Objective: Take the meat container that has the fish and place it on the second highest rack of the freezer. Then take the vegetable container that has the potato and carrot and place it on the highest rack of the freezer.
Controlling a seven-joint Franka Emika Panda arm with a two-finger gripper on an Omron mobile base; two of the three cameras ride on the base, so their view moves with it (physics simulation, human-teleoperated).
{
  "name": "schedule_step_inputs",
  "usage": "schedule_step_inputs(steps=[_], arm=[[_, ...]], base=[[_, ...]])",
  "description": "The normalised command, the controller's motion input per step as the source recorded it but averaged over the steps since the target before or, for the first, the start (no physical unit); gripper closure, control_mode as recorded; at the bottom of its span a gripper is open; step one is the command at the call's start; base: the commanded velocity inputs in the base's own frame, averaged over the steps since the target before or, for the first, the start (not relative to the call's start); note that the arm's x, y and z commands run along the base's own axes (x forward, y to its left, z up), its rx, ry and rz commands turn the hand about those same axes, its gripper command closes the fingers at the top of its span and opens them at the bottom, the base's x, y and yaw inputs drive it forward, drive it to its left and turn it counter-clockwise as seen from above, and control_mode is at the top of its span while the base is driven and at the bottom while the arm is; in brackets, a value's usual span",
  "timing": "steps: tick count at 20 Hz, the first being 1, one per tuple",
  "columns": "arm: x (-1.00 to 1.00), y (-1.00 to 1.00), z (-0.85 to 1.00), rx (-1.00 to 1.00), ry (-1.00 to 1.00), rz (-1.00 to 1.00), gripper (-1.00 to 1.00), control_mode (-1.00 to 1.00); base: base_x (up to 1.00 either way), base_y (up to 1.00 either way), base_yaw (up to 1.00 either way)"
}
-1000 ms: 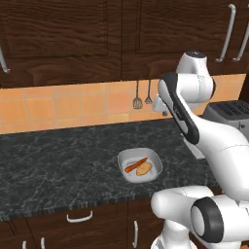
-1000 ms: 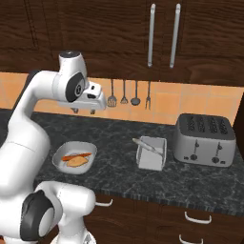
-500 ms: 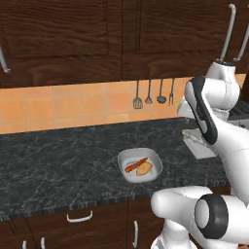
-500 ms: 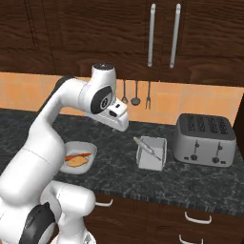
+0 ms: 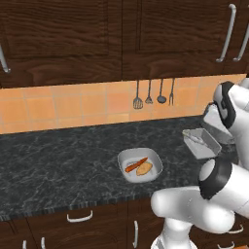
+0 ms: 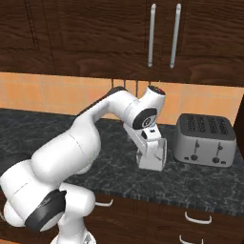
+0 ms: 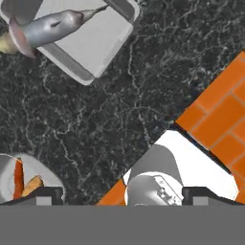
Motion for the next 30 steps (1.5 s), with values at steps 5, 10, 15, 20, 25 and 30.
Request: schedule_step_inputs(steps=[5, 10, 15, 20, 25, 30], arm=[[0.18, -0.39, -0.67, 0.01, 0.09, -0.28, -1.0, -1.0], [0.42, -0.01, -0.63, -0.04, 0.05, -0.23, -1.0, -1.0], [0.44, 0.09, -0.59, -0.09, 0.05, -0.25, -1.0, -1.0], [0.31, 0.05, -0.41, -0.09, 0.01, -0.19, -1.0, -1.0], [0.26, 0.0, -0.31, -0.05, 0.0, -0.15, -1.0, -1.0], [0.21, -0.01, -0.27, -0.06, 0.0, -0.04, -1.0, -1.0]], base=[[0.0, 0.0, 0.0], [0.0, 0.0, 0.0], [0.0, 0.0, 0.0], [0.0, 0.0, 0.0], [0.0, 0.0, 0.0], [0.0, 0.0, 0.0]])
